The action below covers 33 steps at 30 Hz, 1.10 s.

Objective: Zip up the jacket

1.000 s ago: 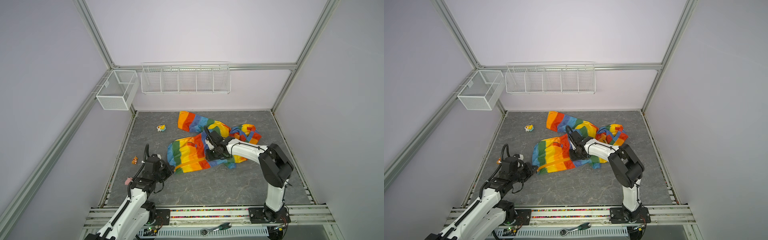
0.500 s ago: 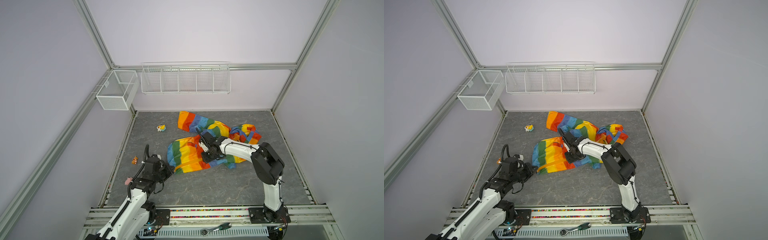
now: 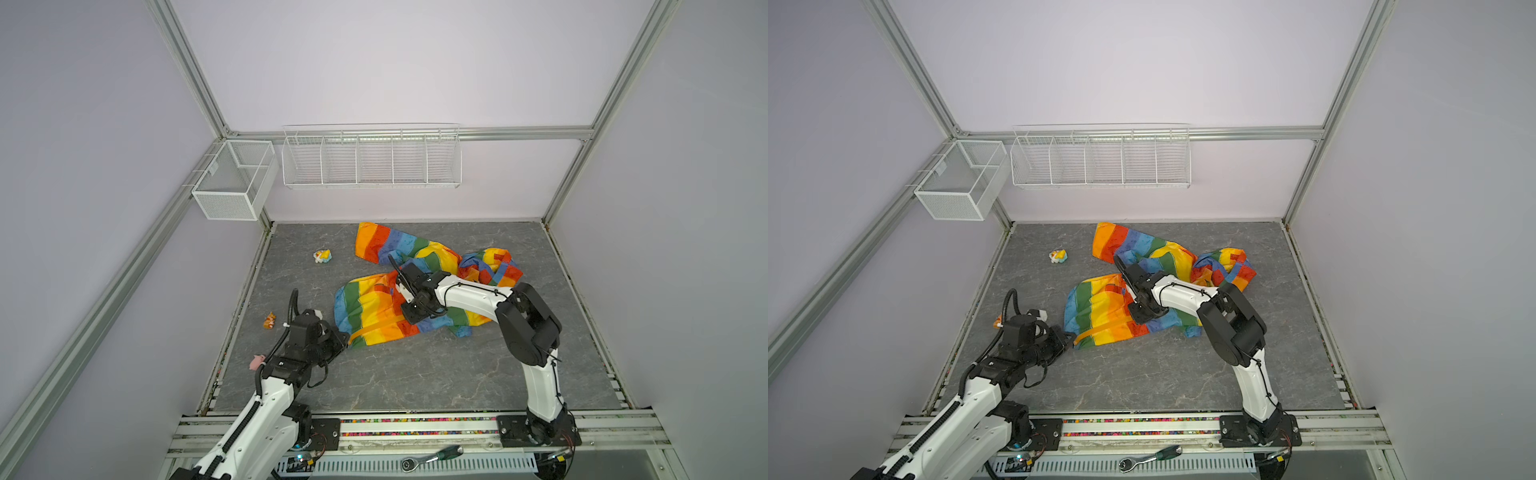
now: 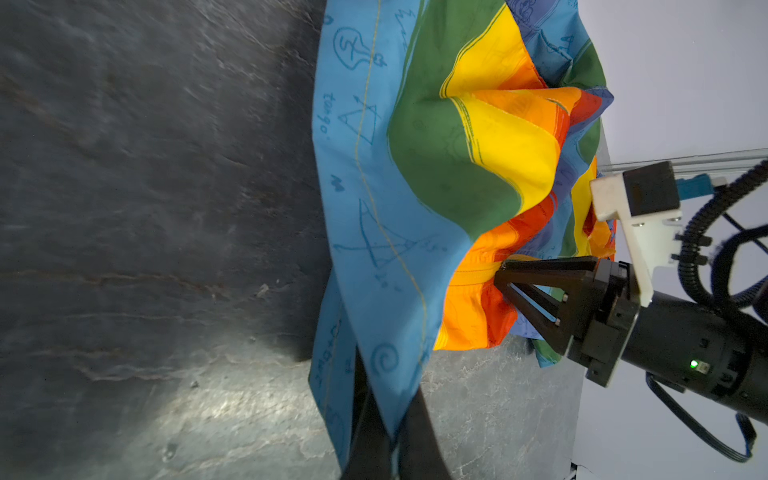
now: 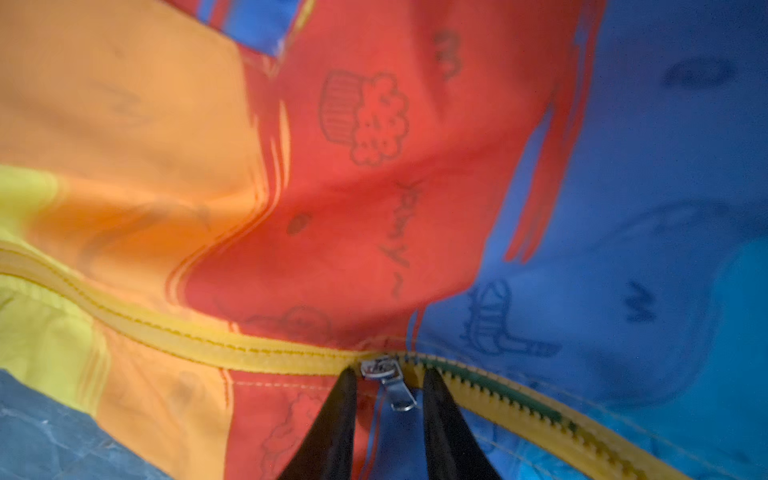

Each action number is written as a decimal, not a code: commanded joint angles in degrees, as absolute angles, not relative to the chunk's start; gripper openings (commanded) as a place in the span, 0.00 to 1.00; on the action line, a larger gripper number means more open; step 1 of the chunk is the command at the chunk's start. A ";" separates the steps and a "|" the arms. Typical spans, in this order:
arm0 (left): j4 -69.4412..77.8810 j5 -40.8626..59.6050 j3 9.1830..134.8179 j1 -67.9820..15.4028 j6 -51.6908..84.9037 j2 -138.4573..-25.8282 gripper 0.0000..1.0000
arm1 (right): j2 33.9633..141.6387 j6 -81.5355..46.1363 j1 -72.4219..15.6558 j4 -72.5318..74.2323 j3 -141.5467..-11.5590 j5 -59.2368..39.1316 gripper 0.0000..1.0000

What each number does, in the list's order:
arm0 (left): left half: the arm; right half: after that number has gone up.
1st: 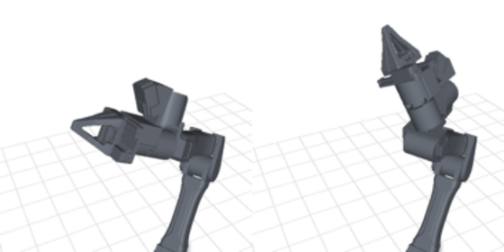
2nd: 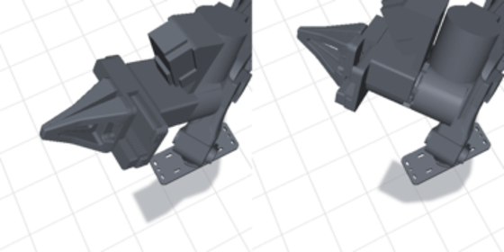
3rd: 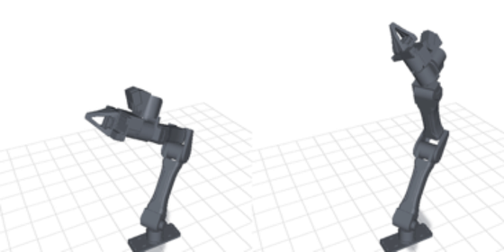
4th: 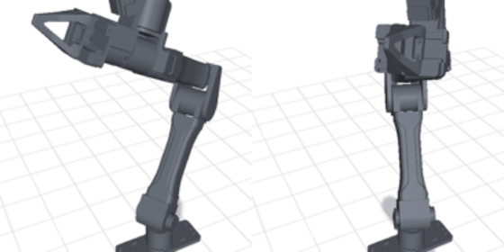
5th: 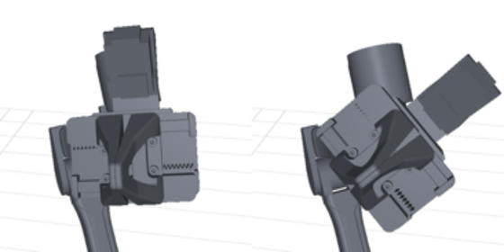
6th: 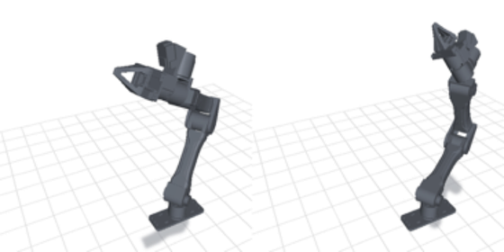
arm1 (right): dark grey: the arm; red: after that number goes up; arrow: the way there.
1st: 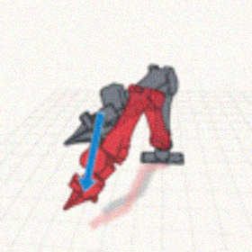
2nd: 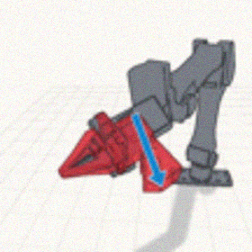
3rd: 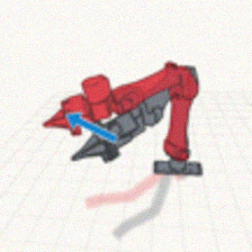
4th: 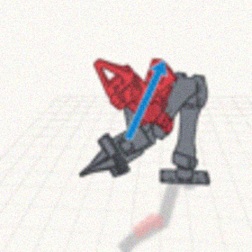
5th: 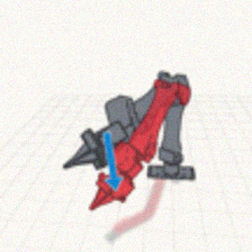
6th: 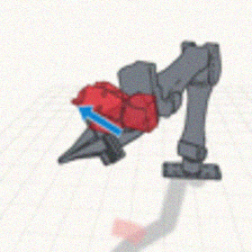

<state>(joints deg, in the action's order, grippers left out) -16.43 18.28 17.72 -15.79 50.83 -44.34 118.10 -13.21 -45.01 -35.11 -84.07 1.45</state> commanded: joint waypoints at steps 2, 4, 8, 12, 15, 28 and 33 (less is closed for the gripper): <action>-16.96 18.66 17.05 -15.74 51.16 -43.61 0.00 | 120.90 -12.23 -45.09 -35.18 -83.15 1.25 0.25; -16.96 18.63 16.96 -15.79 51.16 -43.59 0.00 | 121.01 -12.52 -45.06 -34.99 -82.59 1.27 0.21; -17.07 18.56 16.81 -15.78 51.23 -43.50 0.00 | 120.52 -13.26 -44.72 -34.49 -81.93 1.38 0.15; -17.43 18.50 16.87 -15.75 51.54 -43.51 0.00 | 119.55 -14.17 -44.05 -34.30 -81.41 1.67 0.11; -17.88 18.29 16.88 -15.73 51.50 -41.83 0.00 | 118.29 -14.90 -43.40 -34.12 -80.96 1.76 0.07; -20.85 15.84 17.77 -15.73 51.46 -39.93 0.00 | 113.64 -16.49 -40.45 -36.10 -79.93 2.11 0.07; -25.18 11.72 19.58 -15.23 50.67 -37.89 0.00 | 112.34 -15.92 -39.91 -36.83 -78.78 3.98 0.07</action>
<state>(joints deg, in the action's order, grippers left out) -21.34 15.40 17.52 -15.73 50.96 -39.00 115.26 -16.08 -40.80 -34.26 -80.29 1.72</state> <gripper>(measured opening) 0.047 0.069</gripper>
